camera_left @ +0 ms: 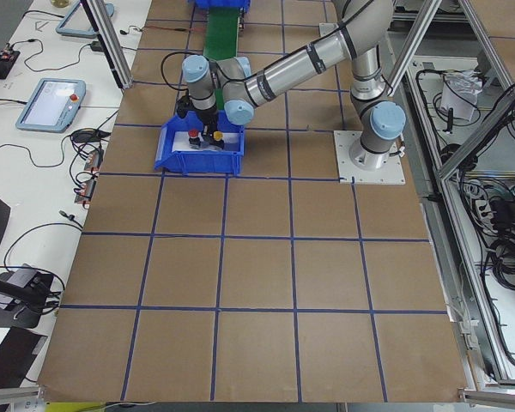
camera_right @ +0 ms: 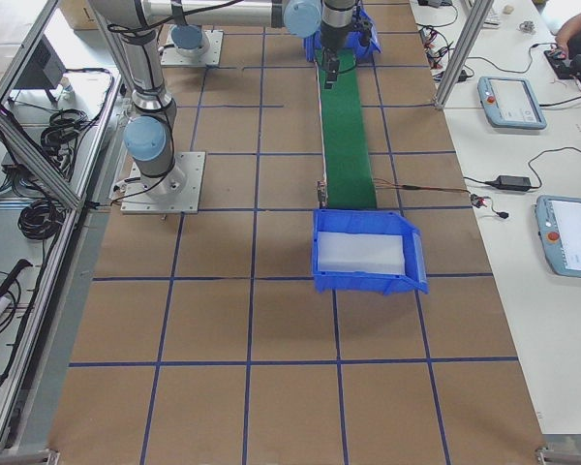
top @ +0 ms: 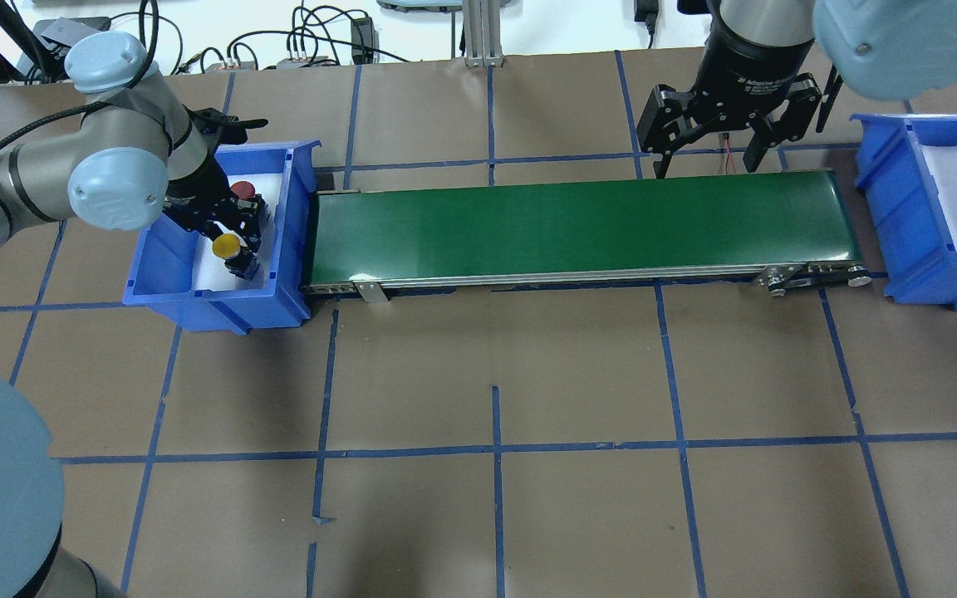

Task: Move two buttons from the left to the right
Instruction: 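Close the left gripper on the yellow button and lift it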

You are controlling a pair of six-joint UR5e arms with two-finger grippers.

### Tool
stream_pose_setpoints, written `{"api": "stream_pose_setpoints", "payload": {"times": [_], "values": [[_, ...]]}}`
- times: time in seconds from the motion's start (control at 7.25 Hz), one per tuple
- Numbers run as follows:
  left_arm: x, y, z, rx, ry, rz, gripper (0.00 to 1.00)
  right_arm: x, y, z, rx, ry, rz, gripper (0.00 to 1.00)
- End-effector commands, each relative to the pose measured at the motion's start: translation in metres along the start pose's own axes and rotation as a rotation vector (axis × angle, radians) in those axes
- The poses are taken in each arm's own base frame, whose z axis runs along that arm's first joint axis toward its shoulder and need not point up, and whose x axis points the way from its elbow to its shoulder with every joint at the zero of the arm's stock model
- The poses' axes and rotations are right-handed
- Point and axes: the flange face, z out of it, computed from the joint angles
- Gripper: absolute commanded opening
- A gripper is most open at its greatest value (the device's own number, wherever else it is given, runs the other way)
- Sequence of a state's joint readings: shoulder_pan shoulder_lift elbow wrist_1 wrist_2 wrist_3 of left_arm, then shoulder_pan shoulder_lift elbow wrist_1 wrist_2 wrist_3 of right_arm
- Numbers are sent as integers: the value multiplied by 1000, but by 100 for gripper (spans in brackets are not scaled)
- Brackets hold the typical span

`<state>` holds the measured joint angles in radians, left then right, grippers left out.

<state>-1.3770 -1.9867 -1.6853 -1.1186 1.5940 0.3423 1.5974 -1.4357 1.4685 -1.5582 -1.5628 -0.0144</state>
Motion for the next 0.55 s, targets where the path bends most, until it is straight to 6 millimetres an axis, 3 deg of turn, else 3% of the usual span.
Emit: {"api": "stream_pose_setpoints", "payload": {"times": [0.0,0.41], "values": [[-1,0,1,-5,-1,-7,65,-1,3,-1,-2,0,-2,100],[0,5,0,-33,3,-20,47,0,1,0,-1,8,-3,100]]}}
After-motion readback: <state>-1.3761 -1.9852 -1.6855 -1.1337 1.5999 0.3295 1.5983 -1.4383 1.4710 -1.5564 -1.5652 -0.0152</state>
